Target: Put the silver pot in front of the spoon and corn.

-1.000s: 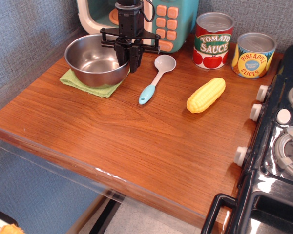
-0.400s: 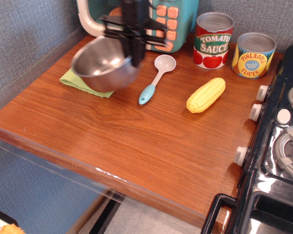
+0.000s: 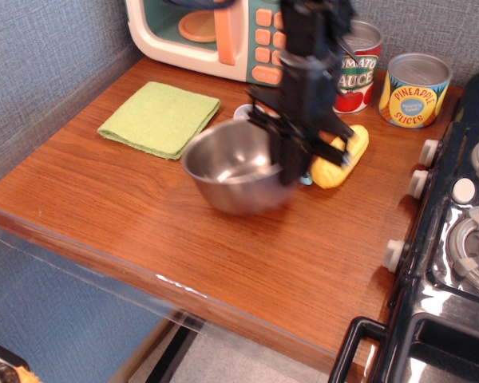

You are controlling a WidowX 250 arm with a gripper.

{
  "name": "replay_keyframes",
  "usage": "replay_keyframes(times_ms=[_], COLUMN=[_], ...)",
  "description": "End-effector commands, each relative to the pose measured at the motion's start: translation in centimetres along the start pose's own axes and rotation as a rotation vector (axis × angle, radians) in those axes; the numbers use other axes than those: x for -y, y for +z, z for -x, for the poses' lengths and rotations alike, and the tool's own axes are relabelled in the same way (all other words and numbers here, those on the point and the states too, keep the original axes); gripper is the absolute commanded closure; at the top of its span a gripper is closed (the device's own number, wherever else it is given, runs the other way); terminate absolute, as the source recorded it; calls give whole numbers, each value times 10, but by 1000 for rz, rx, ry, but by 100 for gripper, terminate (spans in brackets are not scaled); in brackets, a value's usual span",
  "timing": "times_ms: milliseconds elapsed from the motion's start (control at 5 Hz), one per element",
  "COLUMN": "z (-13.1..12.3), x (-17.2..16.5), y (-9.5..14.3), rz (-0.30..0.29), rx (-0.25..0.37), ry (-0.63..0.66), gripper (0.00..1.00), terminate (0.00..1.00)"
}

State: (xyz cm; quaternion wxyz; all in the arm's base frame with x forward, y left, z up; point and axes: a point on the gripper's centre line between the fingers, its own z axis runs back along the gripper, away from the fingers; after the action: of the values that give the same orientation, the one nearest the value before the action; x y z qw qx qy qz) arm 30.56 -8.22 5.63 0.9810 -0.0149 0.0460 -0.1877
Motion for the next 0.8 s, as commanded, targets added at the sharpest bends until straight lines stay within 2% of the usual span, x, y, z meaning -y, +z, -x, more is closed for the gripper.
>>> replay_keyframes(times_ms=[0,200,400,600], z=[21,28,32,29], x=[36,44,41,37], y=[16,11,8,10], rz=[-22,-2,17,25], rx=[29,-19,-68,-71], ry=[-26,-15,81,109], gripper=[100,100,100,0], terminate=[0,0,0,0])
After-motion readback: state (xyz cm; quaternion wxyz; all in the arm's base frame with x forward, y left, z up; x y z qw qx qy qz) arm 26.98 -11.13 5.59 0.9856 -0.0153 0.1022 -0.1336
